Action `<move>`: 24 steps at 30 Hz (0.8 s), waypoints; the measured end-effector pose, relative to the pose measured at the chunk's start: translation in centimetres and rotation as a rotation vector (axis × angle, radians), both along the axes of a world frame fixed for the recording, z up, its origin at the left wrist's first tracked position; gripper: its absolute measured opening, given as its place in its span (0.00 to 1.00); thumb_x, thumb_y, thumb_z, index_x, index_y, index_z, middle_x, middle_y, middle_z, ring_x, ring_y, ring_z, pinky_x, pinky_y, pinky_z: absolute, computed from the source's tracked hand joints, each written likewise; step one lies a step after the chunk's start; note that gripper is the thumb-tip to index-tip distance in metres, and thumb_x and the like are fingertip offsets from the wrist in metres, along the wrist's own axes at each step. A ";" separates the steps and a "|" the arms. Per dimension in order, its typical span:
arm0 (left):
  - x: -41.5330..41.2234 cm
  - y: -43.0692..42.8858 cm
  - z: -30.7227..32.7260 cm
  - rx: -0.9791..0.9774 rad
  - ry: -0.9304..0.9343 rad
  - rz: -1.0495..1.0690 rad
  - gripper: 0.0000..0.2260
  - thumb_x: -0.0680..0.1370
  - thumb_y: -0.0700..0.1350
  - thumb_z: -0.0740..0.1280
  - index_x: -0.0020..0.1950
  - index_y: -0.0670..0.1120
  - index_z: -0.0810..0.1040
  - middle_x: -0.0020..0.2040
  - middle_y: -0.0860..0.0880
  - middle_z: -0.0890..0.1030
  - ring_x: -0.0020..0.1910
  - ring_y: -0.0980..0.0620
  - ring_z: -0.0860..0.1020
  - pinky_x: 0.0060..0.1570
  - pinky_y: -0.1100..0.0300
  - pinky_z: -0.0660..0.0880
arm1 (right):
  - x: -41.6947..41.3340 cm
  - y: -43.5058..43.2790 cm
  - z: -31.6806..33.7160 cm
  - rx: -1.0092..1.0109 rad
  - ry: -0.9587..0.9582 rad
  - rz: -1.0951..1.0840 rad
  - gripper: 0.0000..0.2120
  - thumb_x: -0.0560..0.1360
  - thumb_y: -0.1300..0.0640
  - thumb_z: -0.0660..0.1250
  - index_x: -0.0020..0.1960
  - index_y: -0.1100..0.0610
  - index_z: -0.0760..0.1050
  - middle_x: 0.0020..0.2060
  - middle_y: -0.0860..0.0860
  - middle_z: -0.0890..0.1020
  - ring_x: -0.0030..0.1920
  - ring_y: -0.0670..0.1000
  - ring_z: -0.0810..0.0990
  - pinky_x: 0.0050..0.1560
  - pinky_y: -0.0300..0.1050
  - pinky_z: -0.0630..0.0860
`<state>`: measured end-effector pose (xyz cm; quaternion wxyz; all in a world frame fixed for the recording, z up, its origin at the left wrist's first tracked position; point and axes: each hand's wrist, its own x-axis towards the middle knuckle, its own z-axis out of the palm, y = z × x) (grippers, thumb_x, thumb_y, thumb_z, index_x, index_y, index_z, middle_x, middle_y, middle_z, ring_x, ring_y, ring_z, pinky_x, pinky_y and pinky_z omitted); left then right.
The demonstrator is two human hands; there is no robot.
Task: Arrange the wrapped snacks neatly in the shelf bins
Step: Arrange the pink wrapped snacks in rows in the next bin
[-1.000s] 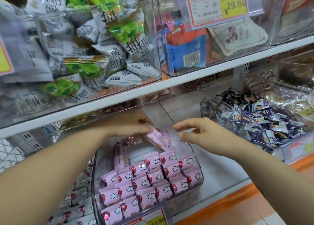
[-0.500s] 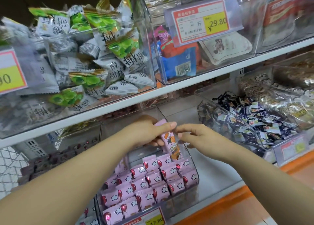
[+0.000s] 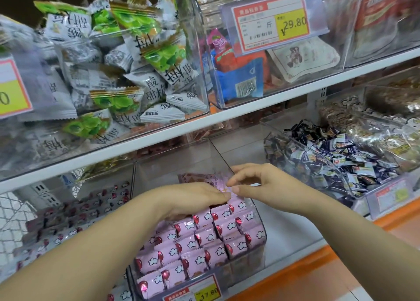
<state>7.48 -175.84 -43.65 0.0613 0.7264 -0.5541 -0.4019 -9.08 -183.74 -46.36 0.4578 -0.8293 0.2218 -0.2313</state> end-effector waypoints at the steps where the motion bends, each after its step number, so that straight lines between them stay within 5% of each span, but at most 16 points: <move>1: 0.0 0.0 -0.1 0.008 -0.016 -0.021 0.22 0.80 0.57 0.55 0.70 0.47 0.69 0.72 0.53 0.67 0.69 0.57 0.65 0.63 0.65 0.59 | 0.1 -0.1 -0.1 0.006 0.001 -0.004 0.07 0.74 0.60 0.69 0.50 0.58 0.82 0.47 0.38 0.75 0.51 0.43 0.80 0.45 0.22 0.69; 7: 0.1 0.0 0.3 0.034 -0.051 -0.016 0.24 0.79 0.60 0.55 0.71 0.49 0.68 0.72 0.53 0.66 0.71 0.54 0.64 0.71 0.56 0.58 | 0.2 0.0 0.0 0.025 0.004 -0.029 0.06 0.73 0.59 0.70 0.50 0.55 0.82 0.50 0.36 0.74 0.50 0.43 0.81 0.48 0.25 0.73; 13: 3.0 5.4 3.7 -0.327 -0.088 0.050 0.15 0.80 0.54 0.56 0.65 0.55 0.74 0.61 0.57 0.78 0.59 0.61 0.76 0.66 0.57 0.67 | 0.0 0.5 1.0 -0.104 0.033 -0.104 0.09 0.74 0.55 0.69 0.53 0.47 0.79 0.53 0.37 0.75 0.57 0.40 0.75 0.61 0.38 0.70; 18: 5.8 12.0 2.9 -0.728 -0.255 0.301 0.10 0.79 0.49 0.61 0.58 0.58 0.76 0.52 0.65 0.77 0.48 0.74 0.72 0.46 0.80 0.65 | 2.5 1.9 3.9 -0.216 -0.089 -0.196 0.06 0.73 0.58 0.69 0.48 0.48 0.80 0.48 0.44 0.82 0.50 0.41 0.79 0.60 0.39 0.72; 22: 6.9 14.5 -0.1 -0.795 -0.140 0.419 0.10 0.78 0.45 0.63 0.52 0.62 0.76 0.49 0.71 0.74 0.45 0.78 0.72 0.48 0.80 0.67 | 7.0 3.1 6.1 -0.393 0.228 -0.028 0.10 0.76 0.52 0.65 0.56 0.48 0.78 0.53 0.44 0.82 0.52 0.42 0.78 0.52 0.29 0.71; 24: 7.1 14.9 -1.2 -0.796 -0.025 0.447 0.11 0.78 0.46 0.64 0.50 0.64 0.76 0.50 0.70 0.76 0.48 0.75 0.73 0.50 0.74 0.70 | 9.5 3.3 6.2 -0.433 0.451 0.077 0.11 0.76 0.45 0.63 0.57 0.42 0.76 0.56 0.42 0.80 0.55 0.44 0.77 0.57 0.36 0.71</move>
